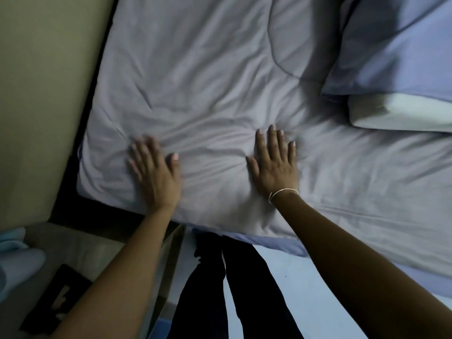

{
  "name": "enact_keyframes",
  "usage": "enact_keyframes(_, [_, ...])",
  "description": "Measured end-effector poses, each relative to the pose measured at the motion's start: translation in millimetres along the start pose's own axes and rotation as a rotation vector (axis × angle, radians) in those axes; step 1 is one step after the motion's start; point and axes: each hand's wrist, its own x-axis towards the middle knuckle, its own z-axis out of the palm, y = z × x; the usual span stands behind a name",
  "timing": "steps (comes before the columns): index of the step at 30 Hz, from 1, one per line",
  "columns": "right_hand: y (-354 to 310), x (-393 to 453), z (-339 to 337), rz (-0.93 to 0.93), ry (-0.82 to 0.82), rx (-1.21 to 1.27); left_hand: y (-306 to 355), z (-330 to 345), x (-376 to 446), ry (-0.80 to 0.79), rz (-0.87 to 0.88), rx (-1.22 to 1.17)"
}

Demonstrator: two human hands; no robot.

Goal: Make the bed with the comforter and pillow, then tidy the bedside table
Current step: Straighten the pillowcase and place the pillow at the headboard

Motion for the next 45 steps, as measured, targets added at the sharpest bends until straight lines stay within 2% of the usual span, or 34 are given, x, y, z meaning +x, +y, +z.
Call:
enact_keyframes(2, [1, 0, 1, -0.008, -0.002, 0.005, 32, 4, 10, -0.007, 0.144, 0.017])
enact_keyframes(6, [2, 1, 4, -0.011, 0.016, -0.010, 55, 19, 22, -0.062, 0.198, 0.043])
enact_keyframes(11, [-7, -6, 14, 0.025, 0.111, -0.038, 48, 26, 19, -0.022, 0.202, 0.032])
enact_keyframes(15, [-18, -29, 23, -0.002, 0.094, 0.000, 37, 24, 1, -0.011, 0.153, 0.035])
enact_keyframes(18, [-16, -52, 19, -0.084, 0.077, 0.059, 28, 18, -18, -0.058, 0.142, 0.103])
enact_keyframes(22, [15, -56, -19, -0.174, 0.187, 0.257, 45, -6, -20, -0.141, 0.124, 0.115])
enact_keyframes(26, [86, -30, -97, -0.037, 0.418, 0.398, 142, -38, 5, -0.108, 0.295, -0.029])
enact_keyframes(31, [212, -1, -197, 0.061, 0.728, 0.349, 325, -77, 12, -0.020, 0.687, -0.189])
enact_keyframes(34, [282, 12, -232, 0.130, 0.828, 0.294, 416, -82, 3, -0.046, 0.805, -0.207])
enact_keyframes(36, [319, 26, -245, 0.243, 0.718, 0.227, 457, -74, 1, -0.161, 0.790, -0.163])
enact_keyframes(38, [355, 38, -241, 0.406, 0.385, 0.190, 478, -55, -3, -0.364, 0.724, -0.032])
enact_keyframes(40, [379, 40, -219, 0.453, 0.079, 0.184, 479, -35, -9, -0.367, 0.742, 0.151])
enact_keyframes(42, [388, 33, -191, 0.396, 0.000, 0.149, 475, -21, -12, -0.306, 0.758, 0.203])
enact_keyframes(45, [386, 30, -174, 0.383, 0.085, 0.133, 470, -20, -12, -0.253, 0.785, 0.171])
